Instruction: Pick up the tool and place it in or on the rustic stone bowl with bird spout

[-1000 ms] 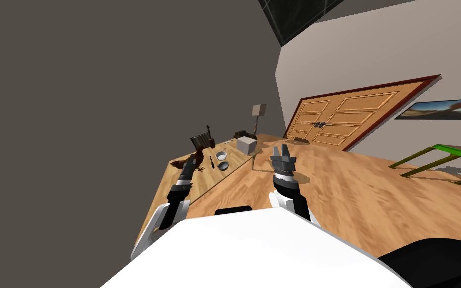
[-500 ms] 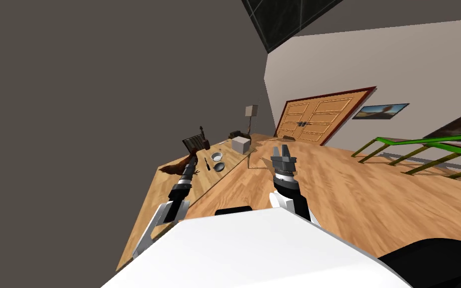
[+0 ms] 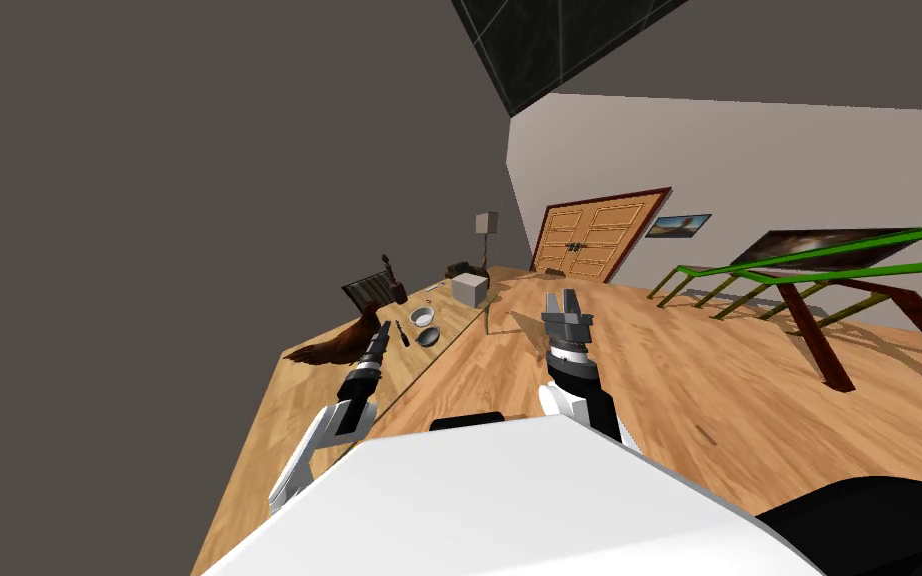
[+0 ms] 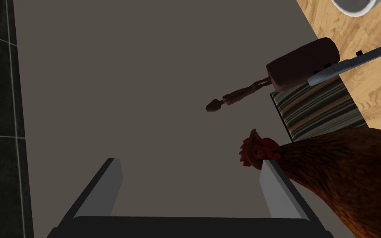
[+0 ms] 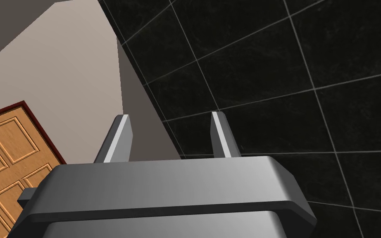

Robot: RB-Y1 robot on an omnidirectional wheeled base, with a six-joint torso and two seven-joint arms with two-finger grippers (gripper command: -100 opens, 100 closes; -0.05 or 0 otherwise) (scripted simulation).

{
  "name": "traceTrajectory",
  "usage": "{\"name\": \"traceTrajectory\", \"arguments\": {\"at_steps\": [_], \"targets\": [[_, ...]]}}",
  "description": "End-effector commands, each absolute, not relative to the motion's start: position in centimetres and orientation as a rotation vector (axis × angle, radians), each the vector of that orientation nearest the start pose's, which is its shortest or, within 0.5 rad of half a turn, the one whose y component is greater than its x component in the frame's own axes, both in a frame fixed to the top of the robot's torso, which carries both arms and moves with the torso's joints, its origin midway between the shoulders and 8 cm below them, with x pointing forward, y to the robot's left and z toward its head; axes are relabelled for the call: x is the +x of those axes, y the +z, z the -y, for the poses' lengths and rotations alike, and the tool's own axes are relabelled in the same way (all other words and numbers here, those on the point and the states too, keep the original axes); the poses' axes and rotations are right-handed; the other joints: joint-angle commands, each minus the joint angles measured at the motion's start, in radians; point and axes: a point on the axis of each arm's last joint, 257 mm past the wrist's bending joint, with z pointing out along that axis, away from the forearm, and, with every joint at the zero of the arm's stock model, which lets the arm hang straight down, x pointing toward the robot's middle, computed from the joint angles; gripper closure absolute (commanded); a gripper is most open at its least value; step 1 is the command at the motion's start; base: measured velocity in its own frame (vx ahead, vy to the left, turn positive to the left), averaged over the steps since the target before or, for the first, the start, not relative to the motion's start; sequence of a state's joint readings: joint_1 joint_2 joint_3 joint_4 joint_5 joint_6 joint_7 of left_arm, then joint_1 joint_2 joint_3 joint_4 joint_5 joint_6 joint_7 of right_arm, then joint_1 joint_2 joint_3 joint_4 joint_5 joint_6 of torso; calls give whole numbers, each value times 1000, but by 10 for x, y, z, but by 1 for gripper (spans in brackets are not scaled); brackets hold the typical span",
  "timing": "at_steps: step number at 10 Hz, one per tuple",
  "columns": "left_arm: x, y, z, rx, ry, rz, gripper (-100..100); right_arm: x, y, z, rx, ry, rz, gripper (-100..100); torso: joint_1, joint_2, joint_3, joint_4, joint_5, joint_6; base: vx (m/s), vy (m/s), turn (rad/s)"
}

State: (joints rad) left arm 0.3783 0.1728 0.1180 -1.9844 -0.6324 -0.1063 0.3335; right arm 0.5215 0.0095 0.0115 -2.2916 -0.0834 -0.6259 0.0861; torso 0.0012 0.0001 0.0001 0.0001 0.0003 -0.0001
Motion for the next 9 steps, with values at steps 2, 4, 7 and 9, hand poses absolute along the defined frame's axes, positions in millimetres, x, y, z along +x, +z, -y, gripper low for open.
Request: {"name": "traceTrajectory", "arguments": {"at_steps": [2, 4, 7, 9], "targets": [[436, -169, -348, -815, -731, -1273, -100, 316, 45, 287, 595, 1296, -487, 0, 0, 0, 0, 0, 0, -1, -4, 5, -72], [437, -193, -367, -866, -655, -1306, -100, 316, 45, 287, 595, 1296, -487, 0, 0, 0, 0, 0, 0, 0, -3, 1, -220], [432, -235, -401, -960, -523, -1353, -100, 316, 45, 287, 596, 1296, -487, 0, 1, 0, 0, 0, 0, -1, -3, 7, -261], [425, -255, -420, -1009, -440, -1370, -100, 316, 45, 287, 596, 1296, -487, 0, 1, 0, 0, 0, 0, -1, -2, 8, -224]]}}
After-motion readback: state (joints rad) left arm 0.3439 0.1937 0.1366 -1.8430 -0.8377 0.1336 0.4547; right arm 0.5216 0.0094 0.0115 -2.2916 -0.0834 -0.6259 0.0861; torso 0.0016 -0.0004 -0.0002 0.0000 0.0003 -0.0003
